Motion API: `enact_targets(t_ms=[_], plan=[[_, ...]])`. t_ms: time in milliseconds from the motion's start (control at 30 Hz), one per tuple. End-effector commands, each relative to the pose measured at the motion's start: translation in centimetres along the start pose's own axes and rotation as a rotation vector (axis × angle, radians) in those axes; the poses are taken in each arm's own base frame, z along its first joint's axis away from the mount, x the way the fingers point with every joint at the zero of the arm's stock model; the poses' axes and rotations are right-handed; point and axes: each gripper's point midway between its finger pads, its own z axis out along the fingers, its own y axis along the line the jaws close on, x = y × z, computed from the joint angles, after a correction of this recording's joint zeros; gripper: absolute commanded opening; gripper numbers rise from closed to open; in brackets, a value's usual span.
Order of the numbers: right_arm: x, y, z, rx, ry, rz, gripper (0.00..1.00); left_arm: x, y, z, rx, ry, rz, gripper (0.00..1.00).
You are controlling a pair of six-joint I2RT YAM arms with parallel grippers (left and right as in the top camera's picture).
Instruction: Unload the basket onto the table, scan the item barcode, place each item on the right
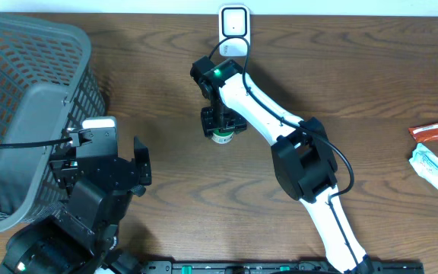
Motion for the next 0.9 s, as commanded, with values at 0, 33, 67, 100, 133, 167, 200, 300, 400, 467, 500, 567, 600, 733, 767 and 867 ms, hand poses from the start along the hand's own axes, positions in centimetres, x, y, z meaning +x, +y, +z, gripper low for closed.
enact_targets(t_ms=[0,33,67,100,133,167,200,300,400,467,500,567,600,733,767,867], plan=[[-0.2,-0.5,-0.1,0.023,-0.002,-0.082,0.57,-0.2,0.4,-0.2,-0.012,-0.009,-0.010,0.98],[-0.1,-0.5,-0.6,0.022,-0.005,-0.087,0.57,-0.2,0.4,-0.2,-0.012,-0.009,-0.010,0.98],[-0.1,-0.4,-1.5,0.018,-0.014,-0.098,0.56,-0.2,0.4,-0.2,-0.012,-0.009,-0.010,0.98],[-0.2,-0.4,-2.1,0.015,-0.021,-0.106,0.55,-0.2,0.4,-0.2,-0.012,-0.009,-0.010,0.98],[-0.4,-0.4,-3.2,0.009,-0.038,-0.118,0.54,-0.2,0.4,-0.2,-0.012,-0.009,-0.010,0.98],[-0.6,-0.2,-4.1,0.003,-0.057,-0.126,0.53,-0.2,0.4,-0.2,-0.012,-0.009,-0.010,0.98],[-1.1,-0.3,-5.5,-0.001,-0.096,-0.131,0.53,-0.2,0.4,-0.2,-0.012,-0.009,-0.010,0.98],[-2.3,-1.0,-8.9,0.034,-0.206,-0.124,0.53,-0.2,0.4,-0.2,-0.012,-0.009,-0.010,0.98],[-3.1,-2.1,-12.5,0.085,-0.317,-0.112,0.53,-0.2,0.4,-0.2,-0.012,-0.009,-0.010,0.98],[-3.4,-2.9,-14.7,0.120,-0.388,-0.101,0.53,-0.2,0.4,-0.2,-0.012,-0.009,-0.010,0.98],[-3.6,-3.2,-15.8,0.136,-0.425,-0.094,0.52,-0.2,0.4,-0.2,-0.012,-0.009,-0.010,0.98],[-4.0,-3.7,-17.5,0.156,-0.486,-0.081,0.52,-0.2,0.4,-0.2,-0.012,-0.009,-0.010,0.98],[-4.3,-3.9,-18.4,0.167,-0.520,-0.074,0.51,-0.2,0.4,-0.2,-0.012,-0.009,-0.010,0.98],[-6.4,-4.7,-20.4,0.210,-0.638,-0.070,0.51,-0.2,0.4,-0.2,-0.012,-0.009,-0.010,0.98],[-7.0,-4.6,-20.6,0.209,-0.658,-0.082,0.51,-0.2,0.4,-0.2,-0.012,-0.009,-0.010,0.98],[-8.9,-4.5,-21.4,0.204,-0.733,-0.112,0.51,-0.2,0.4,-0.2,-0.012,-0.009,-0.010,0.98]])
